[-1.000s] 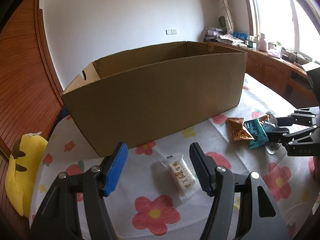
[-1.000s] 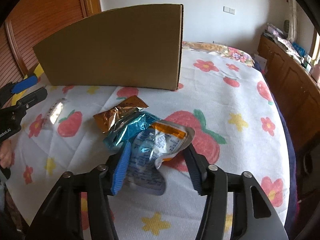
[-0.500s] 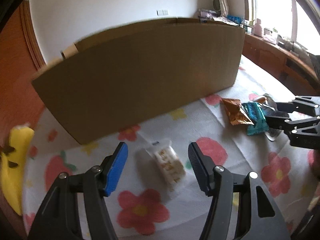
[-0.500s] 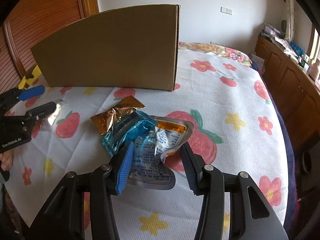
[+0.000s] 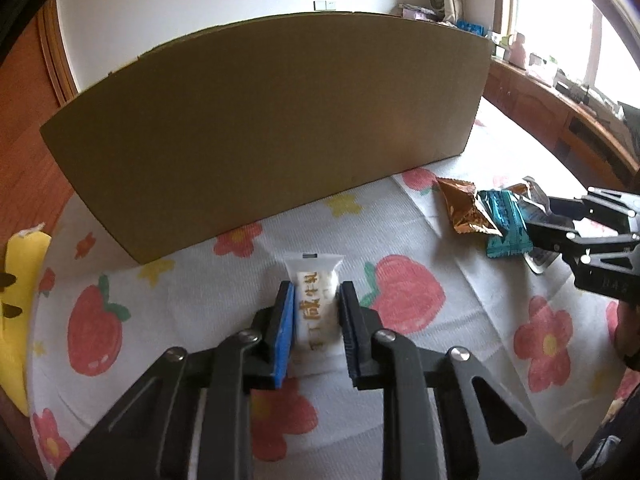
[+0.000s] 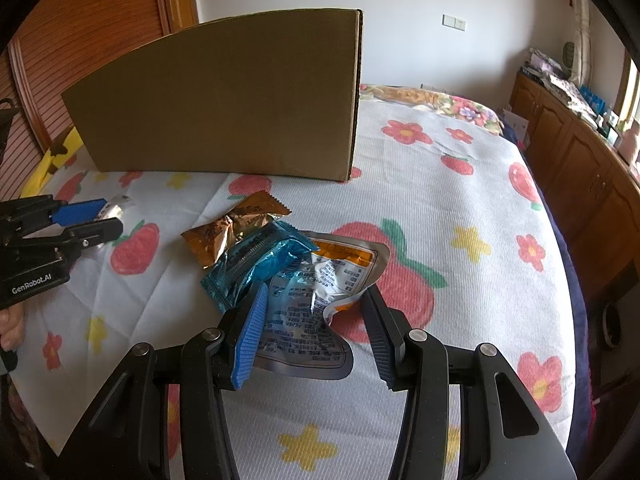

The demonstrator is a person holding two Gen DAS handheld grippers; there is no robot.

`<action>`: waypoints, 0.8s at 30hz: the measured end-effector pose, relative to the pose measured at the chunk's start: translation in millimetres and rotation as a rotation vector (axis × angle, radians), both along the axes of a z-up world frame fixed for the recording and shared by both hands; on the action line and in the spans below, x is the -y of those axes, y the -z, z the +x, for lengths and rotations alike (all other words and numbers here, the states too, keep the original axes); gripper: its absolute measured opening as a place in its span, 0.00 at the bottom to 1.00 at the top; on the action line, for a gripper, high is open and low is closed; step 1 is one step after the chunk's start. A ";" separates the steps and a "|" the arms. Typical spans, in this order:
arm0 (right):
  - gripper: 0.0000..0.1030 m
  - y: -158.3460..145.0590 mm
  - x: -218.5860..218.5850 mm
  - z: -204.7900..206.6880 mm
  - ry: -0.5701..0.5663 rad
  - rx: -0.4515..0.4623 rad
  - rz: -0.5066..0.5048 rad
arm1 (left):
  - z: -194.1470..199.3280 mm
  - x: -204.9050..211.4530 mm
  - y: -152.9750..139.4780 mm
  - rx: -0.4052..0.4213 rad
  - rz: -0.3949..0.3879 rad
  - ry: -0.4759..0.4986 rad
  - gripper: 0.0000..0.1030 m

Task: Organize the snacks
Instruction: 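Grasp the white wrapped bar with the left tool while the right tool grasps the clear orange-edged pouch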

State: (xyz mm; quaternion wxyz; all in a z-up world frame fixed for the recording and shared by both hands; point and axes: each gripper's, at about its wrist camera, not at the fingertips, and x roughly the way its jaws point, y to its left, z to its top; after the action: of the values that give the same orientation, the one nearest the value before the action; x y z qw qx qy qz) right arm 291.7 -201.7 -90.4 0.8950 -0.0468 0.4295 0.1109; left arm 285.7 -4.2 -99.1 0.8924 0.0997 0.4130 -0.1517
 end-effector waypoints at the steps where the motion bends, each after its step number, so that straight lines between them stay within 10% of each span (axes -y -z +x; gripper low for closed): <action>1: 0.47 0.0 0.2 0.0 0.000 0.000 0.000 | -2.5 1.6 -0.7 0.004 0.004 -0.002 0.20; 24: 0.47 0.5 1.4 0.8 -0.001 -0.006 0.015 | -85.9 -25.7 -45.4 0.147 -0.130 -0.108 0.20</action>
State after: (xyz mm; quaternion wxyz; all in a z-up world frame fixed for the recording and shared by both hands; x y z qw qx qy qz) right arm 292.5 -203.1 -90.9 0.8941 -0.0398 0.4312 0.1147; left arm 199.8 21.4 -53.7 0.9318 0.0300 0.3406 -0.1221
